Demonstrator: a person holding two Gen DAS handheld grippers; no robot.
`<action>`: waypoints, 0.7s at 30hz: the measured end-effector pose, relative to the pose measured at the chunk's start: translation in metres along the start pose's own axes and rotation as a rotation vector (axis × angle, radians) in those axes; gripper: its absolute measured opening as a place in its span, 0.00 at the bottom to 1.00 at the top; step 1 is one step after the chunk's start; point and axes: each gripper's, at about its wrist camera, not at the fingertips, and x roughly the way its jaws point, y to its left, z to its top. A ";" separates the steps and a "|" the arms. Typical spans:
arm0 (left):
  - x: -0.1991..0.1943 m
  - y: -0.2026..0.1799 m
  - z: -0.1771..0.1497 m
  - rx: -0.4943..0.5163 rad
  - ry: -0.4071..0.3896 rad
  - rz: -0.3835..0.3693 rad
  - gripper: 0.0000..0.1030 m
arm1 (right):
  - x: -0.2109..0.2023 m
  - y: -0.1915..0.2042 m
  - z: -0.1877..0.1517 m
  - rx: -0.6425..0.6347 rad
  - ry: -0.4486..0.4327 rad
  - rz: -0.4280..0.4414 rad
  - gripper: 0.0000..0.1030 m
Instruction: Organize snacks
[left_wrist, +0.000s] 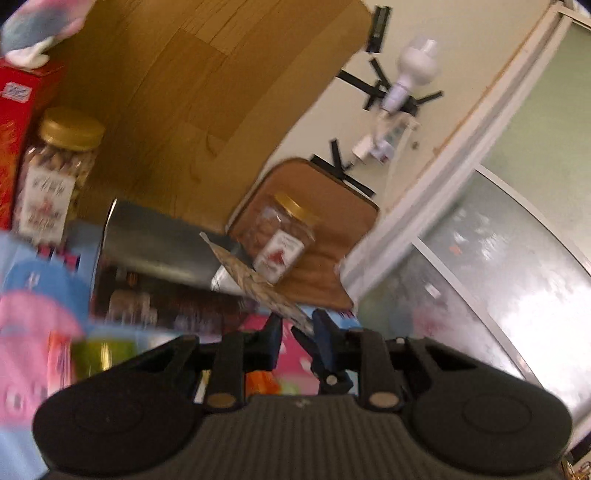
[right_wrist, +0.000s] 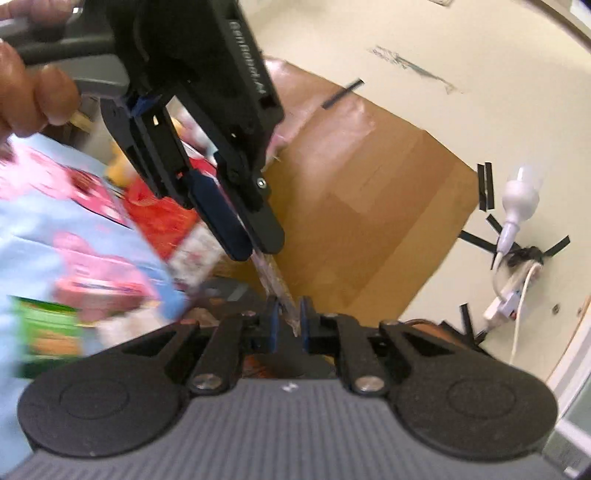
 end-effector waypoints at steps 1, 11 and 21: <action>0.014 0.008 0.009 -0.012 0.001 0.006 0.20 | 0.017 -0.004 -0.003 -0.012 0.013 -0.011 0.14; 0.097 0.073 0.029 -0.146 0.048 0.090 0.21 | 0.110 -0.020 -0.039 0.042 0.216 0.082 0.16; 0.084 0.079 0.029 -0.136 0.020 0.169 0.45 | 0.082 -0.023 -0.044 0.091 0.203 0.124 0.30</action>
